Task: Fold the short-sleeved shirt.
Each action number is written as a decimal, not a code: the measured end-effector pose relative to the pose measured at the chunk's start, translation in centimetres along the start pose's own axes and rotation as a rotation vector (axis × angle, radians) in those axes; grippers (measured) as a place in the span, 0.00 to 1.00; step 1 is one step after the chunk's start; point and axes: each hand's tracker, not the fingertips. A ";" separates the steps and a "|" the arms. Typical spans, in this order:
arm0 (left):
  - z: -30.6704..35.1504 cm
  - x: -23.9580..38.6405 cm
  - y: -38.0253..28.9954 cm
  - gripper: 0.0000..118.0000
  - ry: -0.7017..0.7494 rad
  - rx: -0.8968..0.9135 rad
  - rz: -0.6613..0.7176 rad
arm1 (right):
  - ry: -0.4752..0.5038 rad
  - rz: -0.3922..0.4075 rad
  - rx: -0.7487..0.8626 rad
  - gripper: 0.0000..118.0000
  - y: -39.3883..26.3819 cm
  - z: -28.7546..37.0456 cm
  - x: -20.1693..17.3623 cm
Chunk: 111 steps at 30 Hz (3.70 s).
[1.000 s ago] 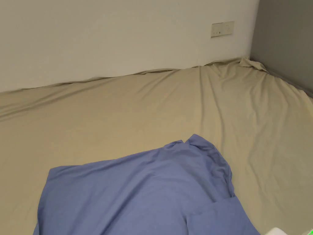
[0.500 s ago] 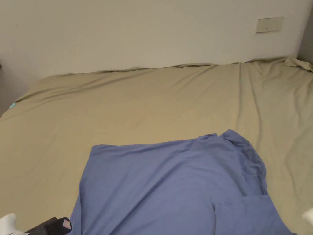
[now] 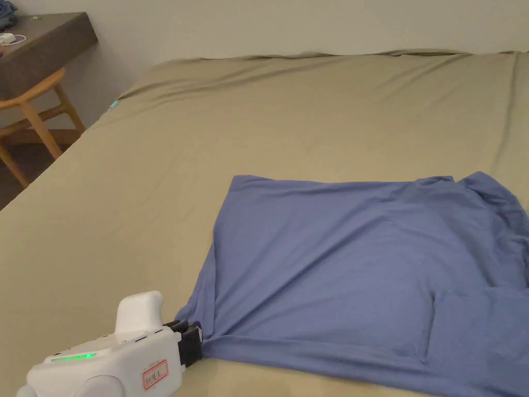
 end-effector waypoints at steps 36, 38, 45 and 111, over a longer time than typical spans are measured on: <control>-7.2 -4.7 1.7 0.00 -0.054 -0.109 0.215 | -0.177 -0.163 -0.602 0.67 -4.9 -13.2 13.6; -7.3 -4.9 1.6 0.00 -0.054 -0.113 0.238 | -0.285 -0.105 -0.568 0.42 -5.2 -13.2 13.1; -6.9 -6.6 2.0 0.00 -0.122 -0.090 0.380 | -0.067 -0.308 -0.379 0.07 -3.7 -9.5 13.1; -23.4 -0.3 11.1 0.99 0.214 -0.031 -0.095 | -0.085 0.089 0.064 0.03 2.5 -9.3 1.1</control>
